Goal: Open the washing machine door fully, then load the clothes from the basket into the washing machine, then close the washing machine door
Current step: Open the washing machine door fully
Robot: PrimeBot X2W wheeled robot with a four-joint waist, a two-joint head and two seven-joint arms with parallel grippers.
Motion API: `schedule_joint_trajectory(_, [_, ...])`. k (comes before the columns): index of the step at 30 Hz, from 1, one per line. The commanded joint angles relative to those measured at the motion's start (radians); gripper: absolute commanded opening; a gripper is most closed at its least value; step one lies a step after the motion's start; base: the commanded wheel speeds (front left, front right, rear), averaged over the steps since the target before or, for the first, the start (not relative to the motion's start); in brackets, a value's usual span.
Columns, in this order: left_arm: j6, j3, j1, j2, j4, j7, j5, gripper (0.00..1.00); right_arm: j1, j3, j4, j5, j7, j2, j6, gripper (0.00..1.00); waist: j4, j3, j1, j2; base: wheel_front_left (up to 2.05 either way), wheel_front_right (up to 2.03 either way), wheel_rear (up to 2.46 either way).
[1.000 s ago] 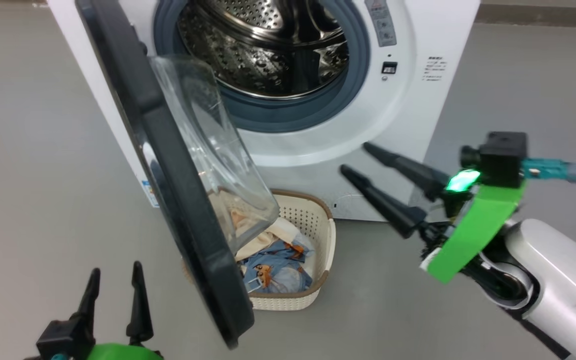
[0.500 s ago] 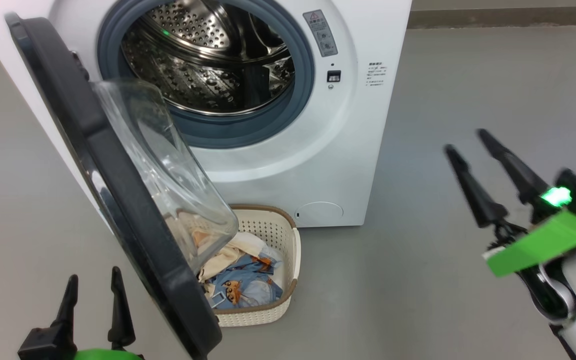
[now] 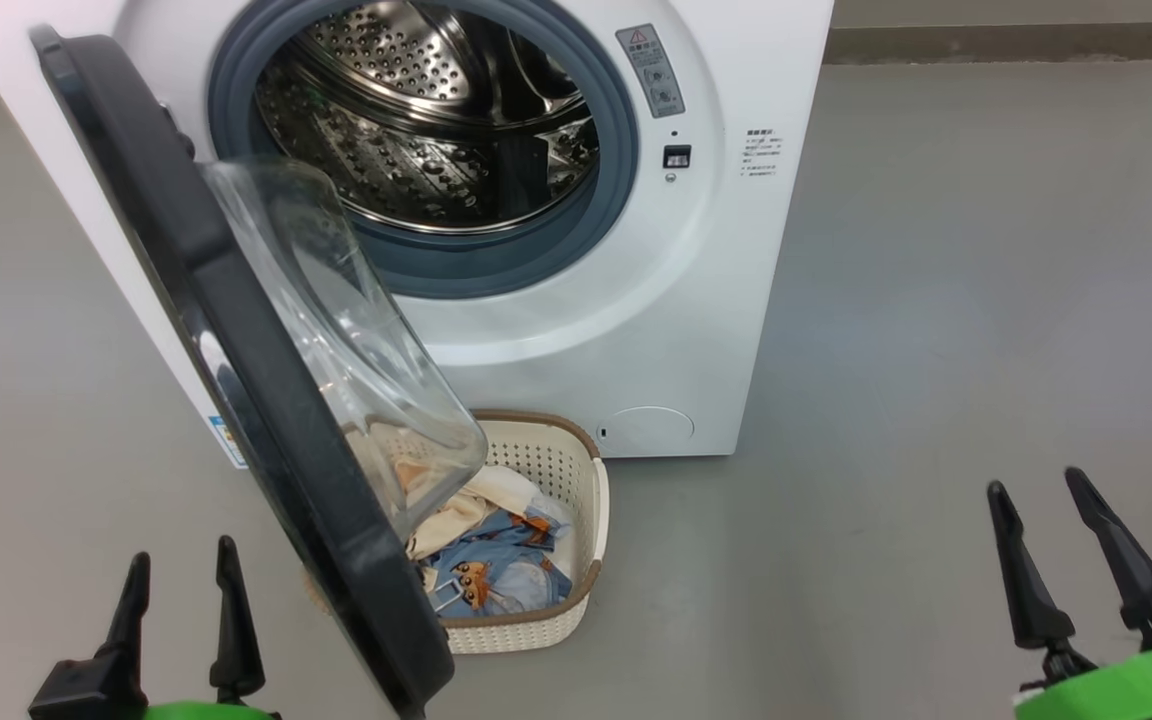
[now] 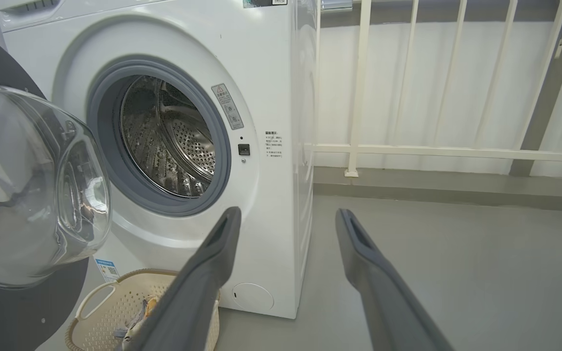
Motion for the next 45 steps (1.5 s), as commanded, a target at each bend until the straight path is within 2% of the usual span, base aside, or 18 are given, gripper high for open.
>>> schedule_joint_trajectory(1, [-0.003,0.036,-0.010,0.013,-0.026,-0.006,0.012,1.00,0.005,0.001,-0.035,-0.024,-0.012,-0.005,0.002,1.00,0.003,0.000,0.0000,0.0000,0.00,0.00,0.00])
schedule_joint_trajectory(9, [-0.015,0.039,-0.003,0.013,-0.023,-0.006,0.013,1.00,0.087,-0.104,-0.073,-0.121,-0.012,0.096,0.002,1.00,0.024,0.001,0.0000,0.0000,0.00,0.00,0.00])
schedule_joint_trajectory(17, [-0.017,0.035,0.005,0.013,-0.021,-0.006,0.006,1.00,0.119,-0.153,-0.077,-0.158,-0.012,0.149,0.002,1.00,0.031,0.004,0.0000,0.0000,0.00,0.00,0.00])
schedule_joint_trajectory(45, [-0.015,0.040,0.006,0.013,-0.022,-0.006,0.009,1.00,0.137,-0.179,-0.031,-0.202,-0.012,0.176,0.002,1.00,0.039,0.014,0.0000,0.0000,0.00,0.00,0.00])
